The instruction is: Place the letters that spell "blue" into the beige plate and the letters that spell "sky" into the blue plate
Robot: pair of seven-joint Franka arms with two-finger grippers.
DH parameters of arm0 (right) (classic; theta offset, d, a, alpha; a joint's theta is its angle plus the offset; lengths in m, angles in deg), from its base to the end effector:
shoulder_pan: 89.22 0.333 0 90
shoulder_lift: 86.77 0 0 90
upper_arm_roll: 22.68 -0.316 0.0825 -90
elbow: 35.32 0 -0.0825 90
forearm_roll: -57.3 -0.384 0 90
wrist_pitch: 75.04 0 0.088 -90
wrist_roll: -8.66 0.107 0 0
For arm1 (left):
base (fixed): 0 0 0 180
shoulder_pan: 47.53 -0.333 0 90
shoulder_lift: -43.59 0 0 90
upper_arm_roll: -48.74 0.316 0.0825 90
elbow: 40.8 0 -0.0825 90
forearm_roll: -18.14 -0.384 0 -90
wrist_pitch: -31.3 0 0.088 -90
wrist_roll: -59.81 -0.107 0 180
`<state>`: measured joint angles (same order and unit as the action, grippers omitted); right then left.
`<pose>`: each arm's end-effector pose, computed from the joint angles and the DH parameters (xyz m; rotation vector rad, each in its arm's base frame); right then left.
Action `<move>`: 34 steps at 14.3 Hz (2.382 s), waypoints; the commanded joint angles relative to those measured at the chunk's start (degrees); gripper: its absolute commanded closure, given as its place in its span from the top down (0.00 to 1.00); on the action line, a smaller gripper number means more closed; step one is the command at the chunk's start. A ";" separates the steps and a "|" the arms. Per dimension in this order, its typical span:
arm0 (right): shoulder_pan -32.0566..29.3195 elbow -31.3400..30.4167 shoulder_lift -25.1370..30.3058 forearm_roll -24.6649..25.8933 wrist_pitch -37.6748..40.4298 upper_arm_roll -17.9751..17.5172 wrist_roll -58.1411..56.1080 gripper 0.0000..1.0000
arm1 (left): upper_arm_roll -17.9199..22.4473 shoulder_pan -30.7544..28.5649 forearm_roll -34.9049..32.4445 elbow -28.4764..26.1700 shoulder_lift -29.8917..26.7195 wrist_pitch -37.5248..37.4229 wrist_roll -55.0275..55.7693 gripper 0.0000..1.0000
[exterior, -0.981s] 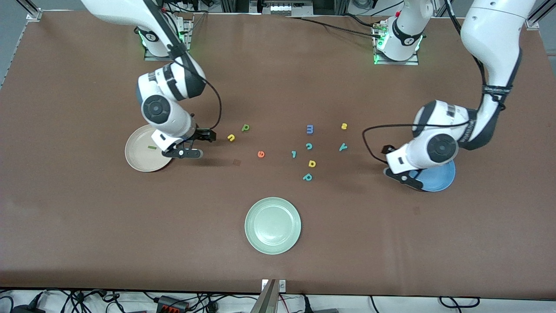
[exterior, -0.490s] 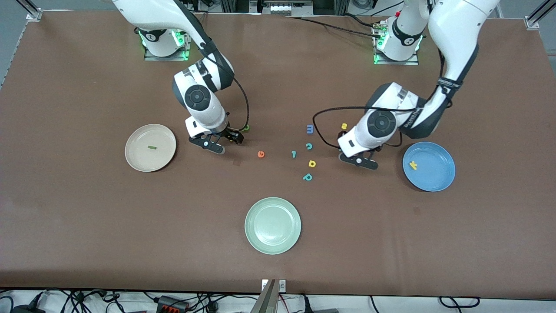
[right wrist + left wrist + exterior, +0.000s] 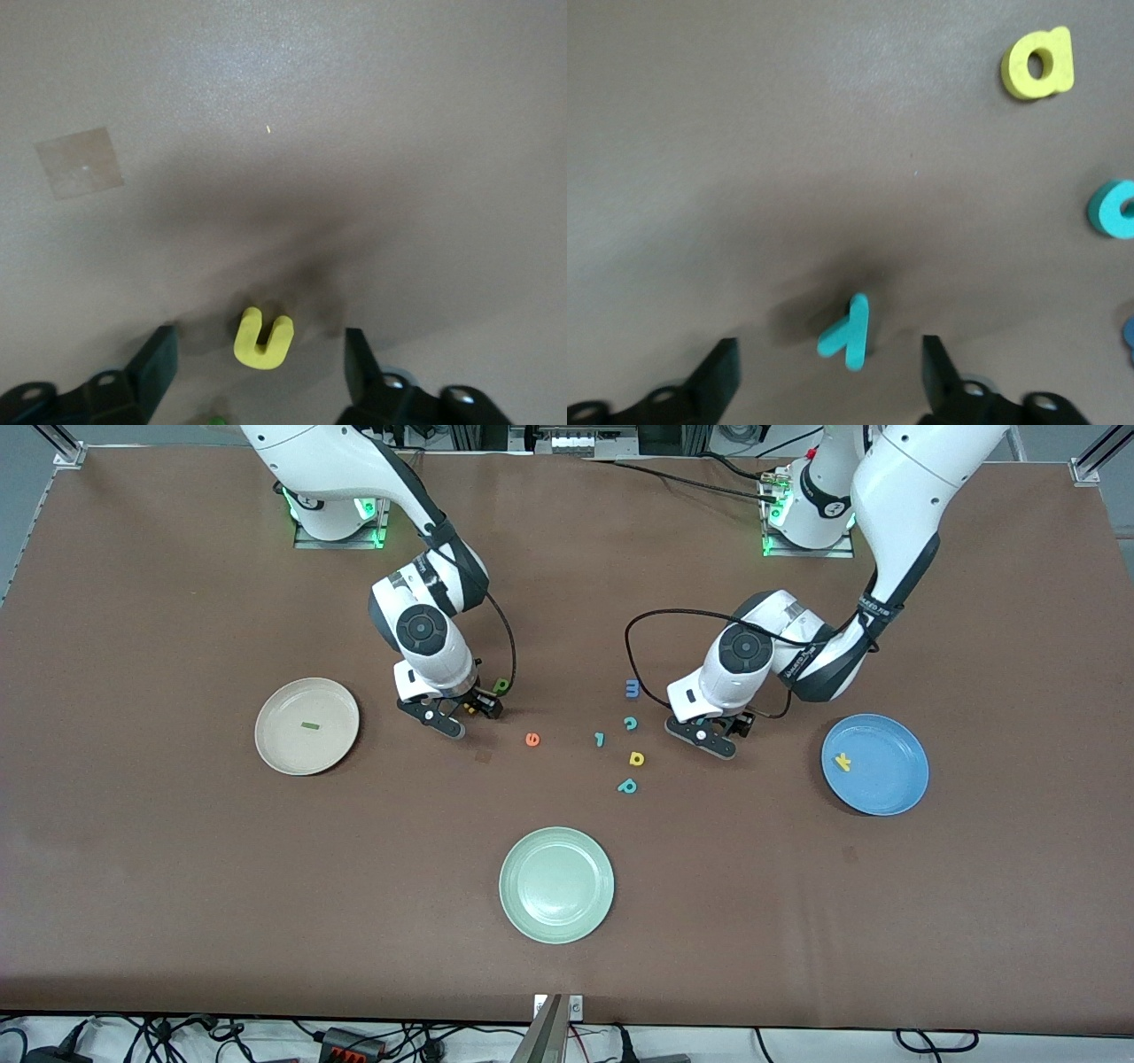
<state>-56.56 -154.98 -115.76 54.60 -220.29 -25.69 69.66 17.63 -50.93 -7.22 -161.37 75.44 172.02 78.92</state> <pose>0.4690 0.3363 0.1727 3.0368 -0.7551 -0.1215 0.4987 -0.2679 0.1767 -3.0427 0.7067 0.1303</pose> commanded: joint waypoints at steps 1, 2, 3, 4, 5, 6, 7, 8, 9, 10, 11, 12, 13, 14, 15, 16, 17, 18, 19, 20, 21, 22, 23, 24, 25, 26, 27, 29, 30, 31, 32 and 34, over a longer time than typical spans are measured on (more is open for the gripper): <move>0.64 -0.22 0.08 -0.64 -0.30 0.29 1.31 0.62 | -0.44 -0.56 -1.97 0.07 1.54 1.93 0.58 0.65; 0.56 -0.22 0.17 -0.64 -0.12 0.29 1.23 0.54 | -0.44 -0.64 -1.97 -0.02 1.46 1.93 0.58 0.53; 0.56 -0.22 0.17 -0.64 -0.03 0.29 1.23 0.46 | -0.44 -0.64 -1.97 -0.02 1.46 1.84 0.49 0.39; 0.56 -0.22 0.17 -0.64 0.06 0.29 1.23 0.40 | -0.44 -0.64 -1.97 -0.02 1.37 1.84 0.49 0.32; 0.56 -0.22 0.17 -0.64 0.06 0.29 1.14 0.33 | -0.44 -0.73 -1.97 -0.02 1.37 1.76 0.49 0.24; 0.38 -0.22 0.25 -0.64 0.06 0.29 1.14 0.31 | -0.44 -0.91 -1.97 -0.02 1.28 1.75 0.32 0.15; 0.03 -0.13 0.43 -0.64 0.06 0.29 0.70 0.23 | -0.53 -0.99 -1.97 -0.02 1.28 1.58 0.14 0.08; -0.06 -0.13 0.60 -0.64 0.06 0.29 0.53 0.20 | -0.53 -1.00 -1.97 -0.02 1.19 1.32 0.05 0.06; -0.06 -0.04 0.78 -0.64 0.06 0.38 0.35 0.18 | -0.53 -1.08 -1.97 0.16 1.02 1.32 0.05 0.05; -0.23 0.13 1.22 -0.64 0.14 0.38 0.00 0.18 | -0.62 -1.17 -1.97 0.51 0.67 1.14 0.22 0.05; -0.32 0.39 1.83 -0.64 0.23 0.55 -0.35 0.17 | -0.79 -1.26 -1.97 0.60 -0.81 -0.43 0.57 0.06; -0.67 0.57 2.62 -0.64 0.49 0.81 -0.96 0.17 | -0.79 -1.35 -1.97 1.21 -3.18 -3.40 0.23 0.06; -1.55 1.27 3.50 -0.64 1.63 0.99 -2.36 0.18 | -0.79 -1.69 -1.97 2.78 -5.29 -7.69 0.14 0.06; -2.95 2.32 4.20 -0.64 4.16 0.99 -4.20 0.18 | -0.88 -1.79 -1.97 4.88 -6.36 -12.70 -0.04 0.06; -4.87 3.55 5.17 -0.64 7.06 0.99 -6.40 0.18 | -0.88 -1.87 -1.97 8.12 -6.45 -19.10 -0.04 0.06; -5.85 4.17 6.13 -0.47 8.91 0.99 -8.25 0.18 | -0.80 -2.14 -1.97 11.29 -6.28 -25.17 -0.99 0.06; -6.64 4.26 7.10 -0.38 10.15 1.17 -11.40 0.18 | -0.79 -3.70 -1.88 13.24 -6.02 -28.71 -4.66 0.06; -8.13 4.18 7.63 -0.21 11.82 1.60 -14.82 0.18 | -0.79 -5.98 -1.88 13.95 -5.93 -29.53 -8.87 0.06; -9.62 4.09 8.07 -0.12 14.18 2.04 -18.69 0.18 | -0.79 -9.31 -1.88 14.04 -5.93 -29.53 -13.09 0.07; -11.82 4.00 8.42 0.41 15.34 2.66 -22.99 0.18 | -0.71 -12.04 -1.88 14.05 -5.58 -29.62 -16.79 0.07; -13.66 3.83 9.21 0.41 16.22 3.44 -27.47 0.18 | -0.45 -14.07 -2.06 14.13 -4.53 -29.45 -19.70 0.07; -15.42 3.65 9.57 0.41 18.75 3.80 -31.34 0.18 | -0.53 -16.53 -2.23 14.05 -3.56 -28.92 -21.81 0.07; -17.44 3.65 9.66 0.41 20.08 4.33 -33.99 0.18 | -0.62 -17.51 -2.23 14.05 -3.03 -28.92 -22.36 0.07; -19.38 3.56 9.92 0.41 20.79 4.42 -37.50 0.18 | -0.71 -17.34 -2.23 14.05 -2.85 -28.83 -22.45 0.10; -21.31 3.13 9.92 0.41 21.76 4.42 -40.58 0.18 | -0.79 -16.99 -1.89 13.96 -2.85 -28.74 -22.10 0.21; -22.72 2.08 10.01 0.50 21.77 4.42 -41.91 0.18 | -0.97 -16.73 -1.53 13.87 -2.68 -28.83 -21.31 0.46; -23.08 0.85 10.01 0.41 21.68 4.42 -42.54 0.18 | -1.41 -16.90 -1.01 13.61 -2.59 -28.74 -20.44 0.60; -23.87 -0.56 8.96 0.41 20.37 4.42 -42.63 0.18 | -2.29 -17.25 5.03 12.12 -2.59 -27.09 -17.98 0.89; -23.88 -0.74 8.09 0.41 19.84 4.42 -42.72 0.18 | -2.38 -17.25 6.54 10.46 -2.85 -24.99 -16.75 0.99; -23.97 -0.83 7.55 0.41 19.74 4.42 -43.07 0.18 | -3.16 -17.17 6.64 8.35 -3.11 -22.79 -14.39 1.00; -24.05 -0.75 7.20 0.41 19.83 4.42 -43.16 0.25 | -4.21 -17.25 6.64 6.59 -3.11 -20.85 -10.01 1.00; -24.32 -0.57 7.37 0.41 20.62 4.42 -44.29 1.00 | -4.57 -16.73 6.47 2.73 -2.94 -15.50 -0.16 1.00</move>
<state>-79.98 -155.34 -109.03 54.65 -199.93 -20.66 27.11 13.93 -67.55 -1.26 -154.37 73.36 151.92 71.66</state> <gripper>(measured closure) 0.700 0.203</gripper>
